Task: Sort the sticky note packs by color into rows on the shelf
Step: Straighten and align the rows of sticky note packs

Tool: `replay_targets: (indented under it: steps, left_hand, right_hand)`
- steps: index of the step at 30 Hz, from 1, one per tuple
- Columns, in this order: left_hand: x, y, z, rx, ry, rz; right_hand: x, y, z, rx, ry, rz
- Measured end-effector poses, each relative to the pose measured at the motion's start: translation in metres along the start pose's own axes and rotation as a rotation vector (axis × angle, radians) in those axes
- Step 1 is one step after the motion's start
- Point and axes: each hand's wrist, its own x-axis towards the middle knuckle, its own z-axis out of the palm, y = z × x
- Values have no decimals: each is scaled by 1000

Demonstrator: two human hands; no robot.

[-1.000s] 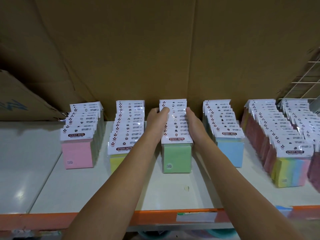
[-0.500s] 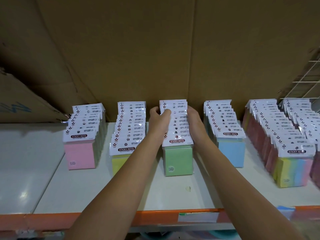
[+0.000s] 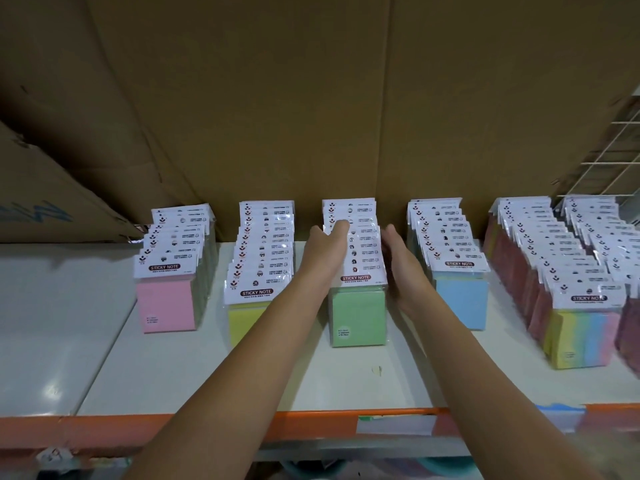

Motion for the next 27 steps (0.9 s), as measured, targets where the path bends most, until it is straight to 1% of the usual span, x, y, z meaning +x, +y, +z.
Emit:
replay_targets:
  steps: [2, 5, 8, 9, 10, 12, 14, 15, 18, 20, 24, 27]
  left_hand:
    - [-9, -9, 2, -7, 7, 25]
    - [-19, -16, 5, -119, -12, 10]
    - [-23, -15, 4, -210, -13, 6]
    - [-25, -16, 3, -205, -3, 26]
    - [-29, -19, 3, -158, 19, 71]
    - [-40, -31, 2, 41, 98, 235]
    - [-55, -48, 2, 201, 147, 381]
    - [-60, -59, 2, 254, 120, 412]
    - [-77, -87, 0, 396, -38, 381]
    - [-83, -102, -1, 531, -79, 371]
    - [-82, -112, 0, 718, 19, 460]
    - [-79, -110, 2, 750, 57, 472]
  right_hand:
    - [-7, 13, -4, -6, -5, -28]
    - [-19, 29, 3, -87, 28, -38]
    - [-26, 30, 8, -143, 37, -67]
    - [-29, 28, 7, -143, 27, -75]
    - [-32, 28, 4, -157, 20, -79]
    - [-45, 31, -5, -246, 15, -104]
    - [-65, 37, -15, -454, 12, -159]
    - [-74, 41, -20, -578, 20, -175]
    - [-91, 46, -29, -865, -12, -212]
    - [-92, 47, -31, -1001, -33, -272]
    - [-88, 52, -26, -1042, 38, -353]
    - [-84, 59, -26, -1047, 82, -405]
